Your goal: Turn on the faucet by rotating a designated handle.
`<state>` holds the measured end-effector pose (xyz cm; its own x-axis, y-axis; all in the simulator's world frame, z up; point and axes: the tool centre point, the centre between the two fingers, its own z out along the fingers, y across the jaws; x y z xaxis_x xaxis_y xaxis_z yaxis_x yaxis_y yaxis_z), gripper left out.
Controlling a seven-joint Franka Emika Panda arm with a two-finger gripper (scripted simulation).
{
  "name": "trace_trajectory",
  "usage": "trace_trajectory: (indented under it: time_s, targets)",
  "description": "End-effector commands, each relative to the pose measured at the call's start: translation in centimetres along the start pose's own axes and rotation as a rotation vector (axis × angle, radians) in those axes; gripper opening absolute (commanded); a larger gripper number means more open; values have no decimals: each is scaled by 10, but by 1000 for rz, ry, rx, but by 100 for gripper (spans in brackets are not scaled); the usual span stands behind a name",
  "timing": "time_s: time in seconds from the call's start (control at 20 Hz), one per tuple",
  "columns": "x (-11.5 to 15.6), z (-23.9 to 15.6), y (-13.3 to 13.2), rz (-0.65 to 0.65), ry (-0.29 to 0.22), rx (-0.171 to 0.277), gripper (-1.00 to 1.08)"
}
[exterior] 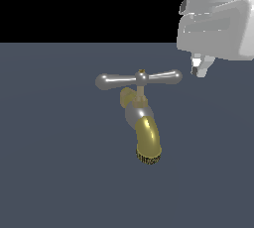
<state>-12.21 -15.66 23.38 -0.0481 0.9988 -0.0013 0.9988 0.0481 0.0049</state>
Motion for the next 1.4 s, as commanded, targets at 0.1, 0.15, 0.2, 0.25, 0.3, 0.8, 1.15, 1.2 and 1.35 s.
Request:
trace_trajectory:
  time_s: [0.1,0.15,0.2,0.25,0.3,0.8,1.15,1.2,1.35]
  targets:
    - [-1,12,11,-75,-2,1,-100]
    - [-1,15,14,-90,-2,1,-100]
    - [-1,17,16,-104,-2,1,-100]
    - [-1,19,18,-117,-2,1,-100]
    - [-1,21,20,-129,-2,2,-100]
    - [1,34,31,-205,1,4,-100]
    - [1,36,32,-214,1,4,-100]
    - [1,36,32,-214,1,4,-100]
    - [2,36,37,-214,1,4,-100]
